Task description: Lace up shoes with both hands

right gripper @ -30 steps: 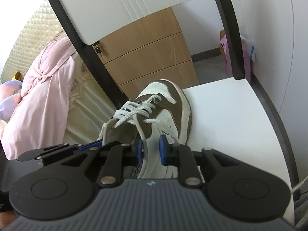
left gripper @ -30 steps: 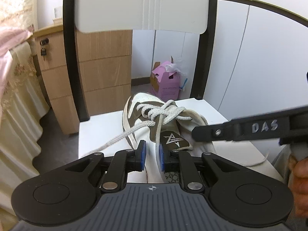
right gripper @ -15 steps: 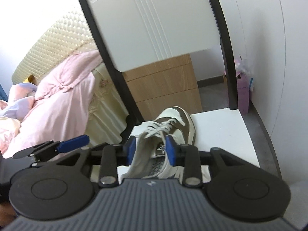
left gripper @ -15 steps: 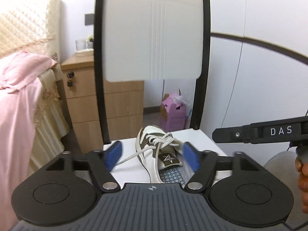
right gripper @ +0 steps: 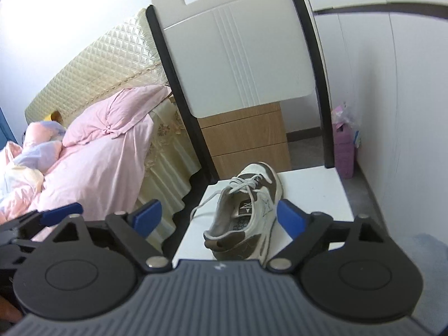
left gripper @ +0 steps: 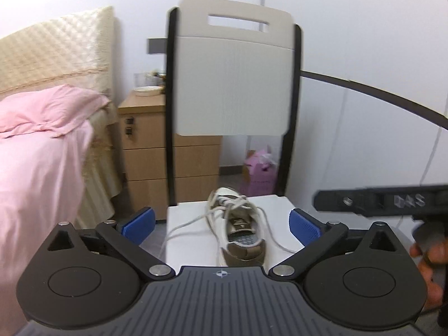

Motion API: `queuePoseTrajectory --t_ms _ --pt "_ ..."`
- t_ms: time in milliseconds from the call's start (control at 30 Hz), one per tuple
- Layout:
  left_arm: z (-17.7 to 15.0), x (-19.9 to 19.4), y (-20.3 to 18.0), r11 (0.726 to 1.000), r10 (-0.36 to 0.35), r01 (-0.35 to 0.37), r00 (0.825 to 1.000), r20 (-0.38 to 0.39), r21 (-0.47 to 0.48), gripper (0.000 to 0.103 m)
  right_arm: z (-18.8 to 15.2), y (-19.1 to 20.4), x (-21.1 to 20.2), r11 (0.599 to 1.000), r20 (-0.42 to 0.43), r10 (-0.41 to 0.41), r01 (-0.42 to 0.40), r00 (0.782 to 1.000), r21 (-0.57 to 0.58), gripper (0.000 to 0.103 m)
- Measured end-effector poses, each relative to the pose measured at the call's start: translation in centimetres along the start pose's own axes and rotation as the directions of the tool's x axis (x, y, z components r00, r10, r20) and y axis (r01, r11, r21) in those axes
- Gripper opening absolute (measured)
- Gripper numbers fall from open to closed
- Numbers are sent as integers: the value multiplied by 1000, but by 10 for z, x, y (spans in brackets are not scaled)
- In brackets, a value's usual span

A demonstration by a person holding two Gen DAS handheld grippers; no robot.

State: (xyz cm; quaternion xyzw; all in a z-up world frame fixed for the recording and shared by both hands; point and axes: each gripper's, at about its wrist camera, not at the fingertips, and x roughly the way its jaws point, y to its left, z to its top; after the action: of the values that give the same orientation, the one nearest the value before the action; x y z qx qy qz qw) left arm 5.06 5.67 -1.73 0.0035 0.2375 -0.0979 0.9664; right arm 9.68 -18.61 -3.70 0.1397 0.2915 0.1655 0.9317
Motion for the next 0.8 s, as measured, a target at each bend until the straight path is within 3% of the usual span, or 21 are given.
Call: queuePoseTrajectory --t_ms 333,800 --pt "2 -29 -2 995 93 -92 995 37 -36 103 -7 7 -32 999 35 -25 27 999 -46 103" --pt "2 -33 5 993 95 -96 995 -14 -64 103 -7 1 -43 999 33 -31 32 999 -40 103"
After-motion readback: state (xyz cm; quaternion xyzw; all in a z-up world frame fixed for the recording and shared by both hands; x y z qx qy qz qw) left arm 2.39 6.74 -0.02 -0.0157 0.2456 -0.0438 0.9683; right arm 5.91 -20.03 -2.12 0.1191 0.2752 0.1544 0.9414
